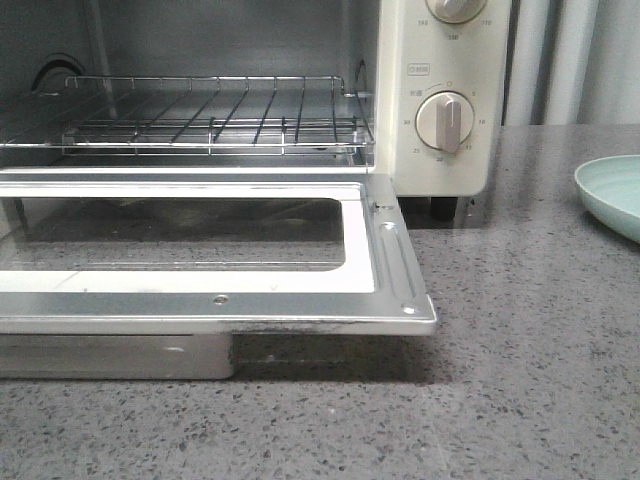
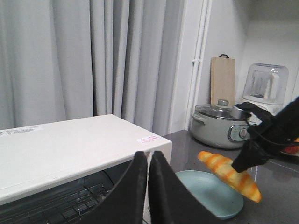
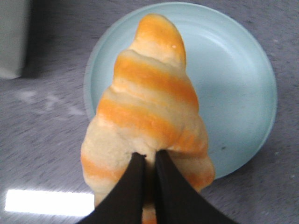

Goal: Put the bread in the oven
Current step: 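Lift the bread roll with the right gripper and carry it toward the open oven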

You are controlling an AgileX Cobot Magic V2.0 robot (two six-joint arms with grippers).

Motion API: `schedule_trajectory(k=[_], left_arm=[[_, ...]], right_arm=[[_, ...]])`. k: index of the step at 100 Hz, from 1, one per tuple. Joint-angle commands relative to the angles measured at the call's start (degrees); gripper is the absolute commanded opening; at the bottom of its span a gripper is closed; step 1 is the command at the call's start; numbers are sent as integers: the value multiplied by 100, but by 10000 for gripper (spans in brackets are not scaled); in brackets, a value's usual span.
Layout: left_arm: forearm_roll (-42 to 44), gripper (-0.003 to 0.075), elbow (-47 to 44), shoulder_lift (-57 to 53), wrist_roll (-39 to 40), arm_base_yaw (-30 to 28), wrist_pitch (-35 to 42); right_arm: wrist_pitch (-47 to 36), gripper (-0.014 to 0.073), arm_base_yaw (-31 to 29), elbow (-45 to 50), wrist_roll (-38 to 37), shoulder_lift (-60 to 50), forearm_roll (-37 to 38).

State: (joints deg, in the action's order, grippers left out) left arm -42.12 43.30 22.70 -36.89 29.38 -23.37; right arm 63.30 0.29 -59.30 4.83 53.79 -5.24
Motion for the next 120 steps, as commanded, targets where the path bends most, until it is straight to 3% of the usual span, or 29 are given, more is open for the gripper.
schedule_trajectory(k=[1, 37, 80, 120], left_arm=[[-129, -21, 188, 52, -2, 10, 465], [-119, -21, 188, 52, -2, 10, 534], [-155, -21, 188, 52, -2, 10, 571], [-191, -21, 188, 52, -2, 10, 585]], right_arm=[[159, -69, -21, -140, 447, -426, -488], [672, -64, 995, -140, 619, -1037, -706], [393, -55, 1968, -154, 675, -864, -738], [-391, -55, 3947, -915, 675, 452, -441]])
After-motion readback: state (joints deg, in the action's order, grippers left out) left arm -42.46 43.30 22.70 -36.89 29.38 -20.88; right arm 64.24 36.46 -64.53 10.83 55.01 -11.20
